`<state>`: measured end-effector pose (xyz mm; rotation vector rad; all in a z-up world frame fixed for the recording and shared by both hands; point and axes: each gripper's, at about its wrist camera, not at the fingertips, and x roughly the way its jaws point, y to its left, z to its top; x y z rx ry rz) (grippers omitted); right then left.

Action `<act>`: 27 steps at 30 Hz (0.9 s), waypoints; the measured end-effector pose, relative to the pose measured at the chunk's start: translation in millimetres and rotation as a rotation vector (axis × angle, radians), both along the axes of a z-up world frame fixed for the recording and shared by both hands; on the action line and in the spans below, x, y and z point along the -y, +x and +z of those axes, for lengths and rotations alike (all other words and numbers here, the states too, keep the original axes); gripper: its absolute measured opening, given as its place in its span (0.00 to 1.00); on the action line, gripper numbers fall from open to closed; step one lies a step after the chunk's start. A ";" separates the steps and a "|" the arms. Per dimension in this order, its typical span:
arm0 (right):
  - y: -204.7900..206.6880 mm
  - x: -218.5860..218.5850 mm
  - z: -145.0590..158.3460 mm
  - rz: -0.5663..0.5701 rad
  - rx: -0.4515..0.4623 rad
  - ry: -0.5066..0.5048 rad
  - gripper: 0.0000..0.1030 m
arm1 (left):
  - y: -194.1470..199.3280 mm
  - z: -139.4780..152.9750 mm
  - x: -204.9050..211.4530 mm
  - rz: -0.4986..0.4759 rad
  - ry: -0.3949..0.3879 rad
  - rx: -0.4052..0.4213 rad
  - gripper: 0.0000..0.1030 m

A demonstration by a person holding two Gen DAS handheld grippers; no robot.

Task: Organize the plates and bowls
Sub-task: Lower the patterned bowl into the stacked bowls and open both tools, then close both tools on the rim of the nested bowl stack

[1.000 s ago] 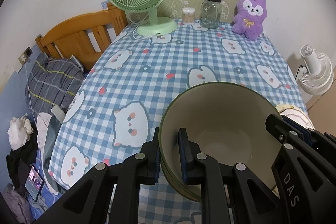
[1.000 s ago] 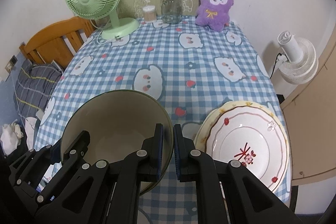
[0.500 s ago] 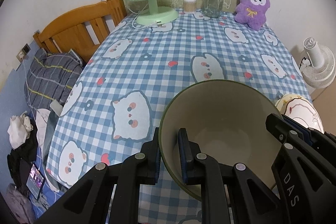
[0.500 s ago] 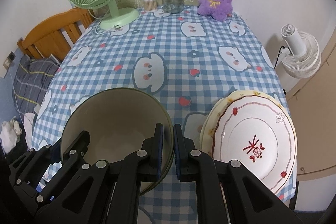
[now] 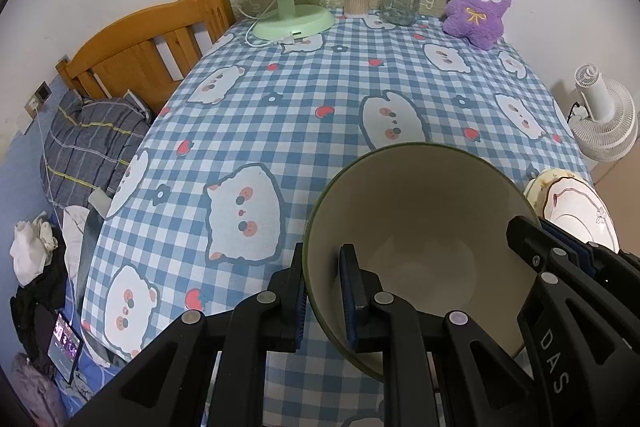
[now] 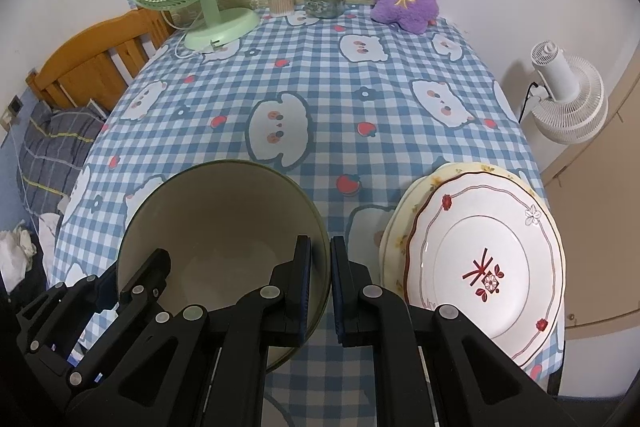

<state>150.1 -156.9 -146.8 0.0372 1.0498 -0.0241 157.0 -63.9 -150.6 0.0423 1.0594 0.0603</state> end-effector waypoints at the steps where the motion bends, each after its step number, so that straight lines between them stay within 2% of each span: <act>1: 0.0 -0.1 0.1 0.003 -0.002 -0.001 0.13 | 0.1 -0.1 0.1 -0.001 -0.003 -0.001 0.12; 7: -0.9 1.5 5.2 0.018 0.003 0.015 0.13 | 0.3 3.2 4.0 -0.017 -0.007 0.000 0.27; 10: -2.0 0.4 13.2 0.041 0.028 0.006 0.13 | -1.7 11.9 5.9 -0.040 -0.008 0.025 0.38; 12: -1.1 0.9 18.3 0.055 0.030 0.008 0.13 | -1.4 17.5 6.9 -0.049 -0.004 0.032 0.50; 17: -0.1 3.6 31.8 0.071 0.044 0.005 0.13 | -2.4 32.2 9.7 -0.056 -0.002 0.053 0.67; 21: -0.2 4.7 38.5 0.101 0.046 0.011 0.13 | -4.4 39.3 10.7 -0.064 -0.002 0.059 0.73; 27: 1.1 6.0 44.4 0.106 0.041 0.029 0.13 | -3.6 45.6 10.8 -0.078 0.000 0.061 0.77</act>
